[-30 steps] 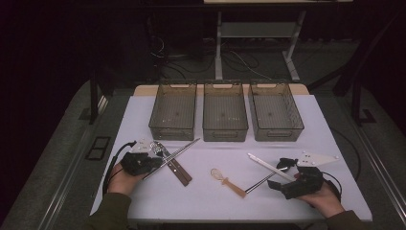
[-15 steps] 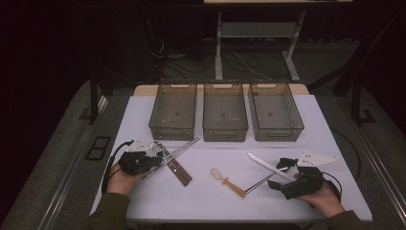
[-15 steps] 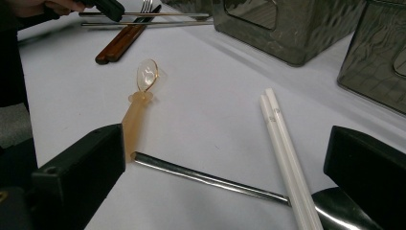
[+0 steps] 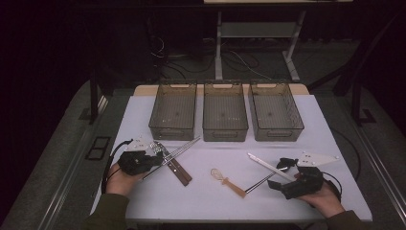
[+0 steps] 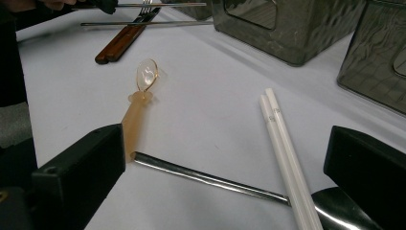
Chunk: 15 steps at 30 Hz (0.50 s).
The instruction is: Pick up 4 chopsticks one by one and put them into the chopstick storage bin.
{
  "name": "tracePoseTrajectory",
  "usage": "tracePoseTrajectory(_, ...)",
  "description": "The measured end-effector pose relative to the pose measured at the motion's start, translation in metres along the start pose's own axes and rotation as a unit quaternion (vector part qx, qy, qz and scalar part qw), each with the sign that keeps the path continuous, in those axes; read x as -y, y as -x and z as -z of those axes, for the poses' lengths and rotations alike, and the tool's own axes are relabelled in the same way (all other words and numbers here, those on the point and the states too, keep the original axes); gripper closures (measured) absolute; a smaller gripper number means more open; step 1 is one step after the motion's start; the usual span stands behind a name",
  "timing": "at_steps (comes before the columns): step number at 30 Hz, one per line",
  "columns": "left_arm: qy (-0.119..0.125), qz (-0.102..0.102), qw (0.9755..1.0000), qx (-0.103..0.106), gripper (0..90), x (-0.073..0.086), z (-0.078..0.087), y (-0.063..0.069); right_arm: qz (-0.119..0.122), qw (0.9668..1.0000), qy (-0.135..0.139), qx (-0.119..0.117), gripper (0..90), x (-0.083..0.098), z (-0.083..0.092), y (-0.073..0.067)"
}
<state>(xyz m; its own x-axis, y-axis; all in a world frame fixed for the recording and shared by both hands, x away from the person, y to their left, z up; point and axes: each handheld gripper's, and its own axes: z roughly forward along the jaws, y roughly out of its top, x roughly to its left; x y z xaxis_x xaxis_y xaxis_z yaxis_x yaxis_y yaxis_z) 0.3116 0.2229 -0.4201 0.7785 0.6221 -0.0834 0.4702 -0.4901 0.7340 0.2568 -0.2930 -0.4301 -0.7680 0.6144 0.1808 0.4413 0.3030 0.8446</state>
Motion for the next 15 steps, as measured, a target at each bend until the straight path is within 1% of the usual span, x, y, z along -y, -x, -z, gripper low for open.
tracePoseTrajectory(5,0.01,0.004,0.9999,0.003,84.0,-0.0025,0.0046,0.0026,0.001,1.0,0.0,0.0,0.4,0.0,0.0001,0.0)
tracePoseTrajectory(10,0.012,0.005,0.9999,0.003,83.9,-0.0051,0.0072,0.0053,0.001,1.0,0.0,0.0,0.5,0.0,0.0001,0.0)
tracePoseTrajectory(15,0.015,0.012,0.9998,0.004,83.9,-0.0074,0.0099,0.0062,0.001,1.0,-0.001,0.0,0.5,0.0,-0.0001,0.0)
